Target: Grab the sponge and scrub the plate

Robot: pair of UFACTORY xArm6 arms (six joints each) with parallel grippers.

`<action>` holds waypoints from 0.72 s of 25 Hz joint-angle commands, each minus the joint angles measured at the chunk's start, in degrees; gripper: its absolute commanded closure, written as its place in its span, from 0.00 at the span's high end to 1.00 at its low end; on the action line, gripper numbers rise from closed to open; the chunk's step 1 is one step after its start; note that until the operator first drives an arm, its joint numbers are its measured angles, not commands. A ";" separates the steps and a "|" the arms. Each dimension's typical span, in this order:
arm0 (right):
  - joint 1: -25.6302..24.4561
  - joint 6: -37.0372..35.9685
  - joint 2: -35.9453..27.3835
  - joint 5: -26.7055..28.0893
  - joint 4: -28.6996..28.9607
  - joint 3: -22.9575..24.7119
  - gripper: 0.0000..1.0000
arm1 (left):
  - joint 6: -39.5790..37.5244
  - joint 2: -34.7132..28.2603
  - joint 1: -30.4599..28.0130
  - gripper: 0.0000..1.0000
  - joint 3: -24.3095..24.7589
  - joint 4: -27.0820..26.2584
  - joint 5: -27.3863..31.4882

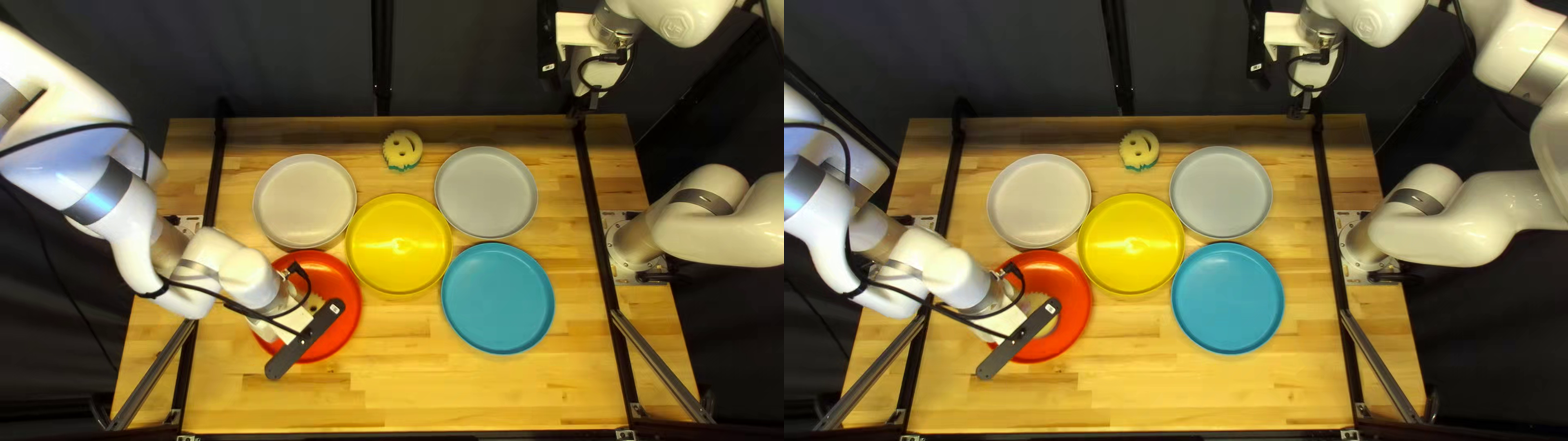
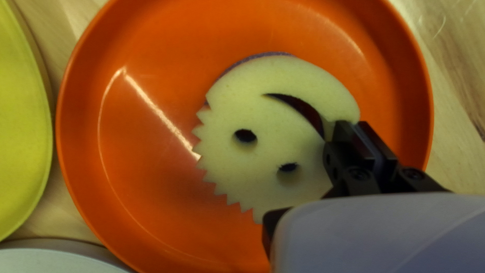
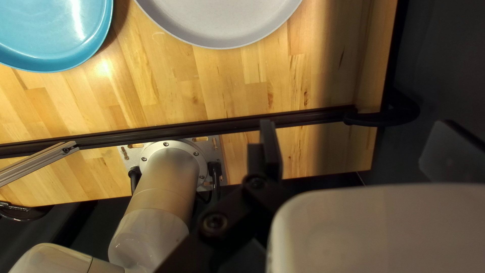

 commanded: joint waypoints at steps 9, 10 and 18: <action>0.00 0.00 0.00 0.00 0.00 0.00 1.00 | 9.77 -3.53 7.82 0.00 4.01 -2.81 0.06; 0.00 0.00 0.00 0.00 0.00 0.00 1.00 | 10.67 -3.71 8.73 0.00 3.95 -2.88 0.39; 0.00 0.00 0.00 0.00 0.00 0.00 1.00 | 12.88 -3.02 12.07 0.00 0.76 -1.39 3.34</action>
